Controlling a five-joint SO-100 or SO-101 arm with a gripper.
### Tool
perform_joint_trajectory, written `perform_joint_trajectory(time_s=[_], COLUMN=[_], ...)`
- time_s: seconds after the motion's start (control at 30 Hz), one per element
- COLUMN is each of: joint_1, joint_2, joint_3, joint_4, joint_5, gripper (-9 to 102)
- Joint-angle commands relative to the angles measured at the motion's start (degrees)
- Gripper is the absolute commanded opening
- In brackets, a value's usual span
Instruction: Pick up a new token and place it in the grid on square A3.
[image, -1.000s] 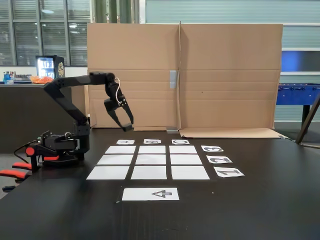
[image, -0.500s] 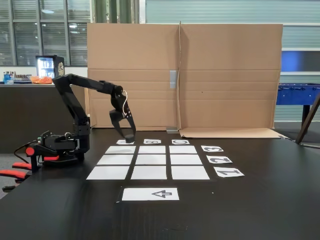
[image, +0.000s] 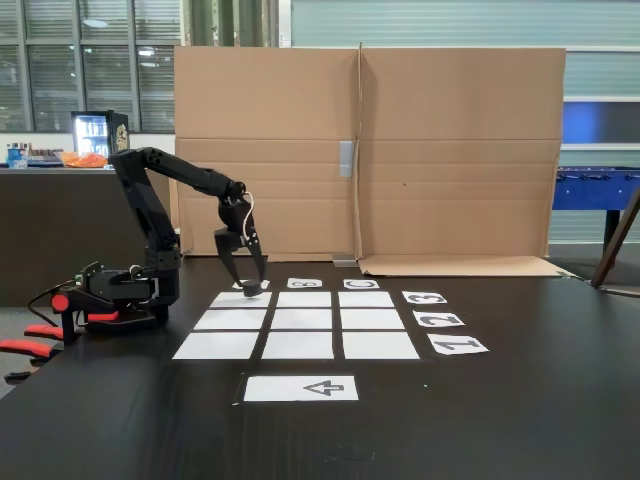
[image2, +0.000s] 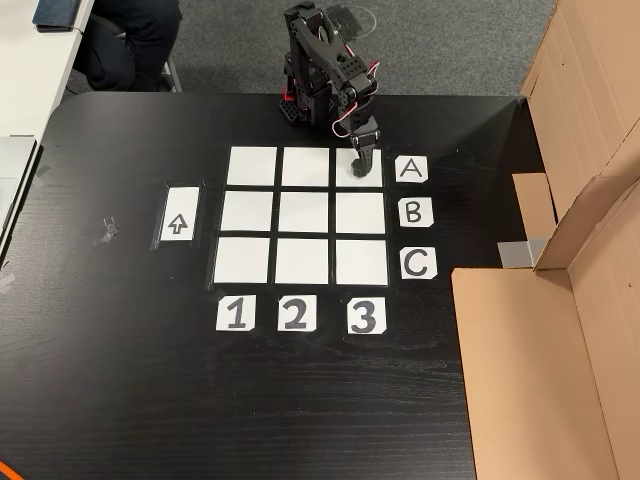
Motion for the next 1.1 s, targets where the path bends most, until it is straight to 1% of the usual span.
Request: perform_joint_trajectory(time_s=[0.0,0.4,0.53,0.6,0.77,1.07], joint_1=[-0.8,-0.9,-0.5,-0.5,-0.5,-2.0], joint_2=[0.4,-0.1,-0.1,-0.1,-0.3,-0.3], joint_3=[0.4,3.0,3.2,3.2,3.2,2.6], joint_4=[-0.4,-1.1,-1.1,-1.1,-1.1,-1.1], joint_5=[0.6,1.1,1.1,1.1,1.1,1.8], gripper=[13,14,24,27,30,33])
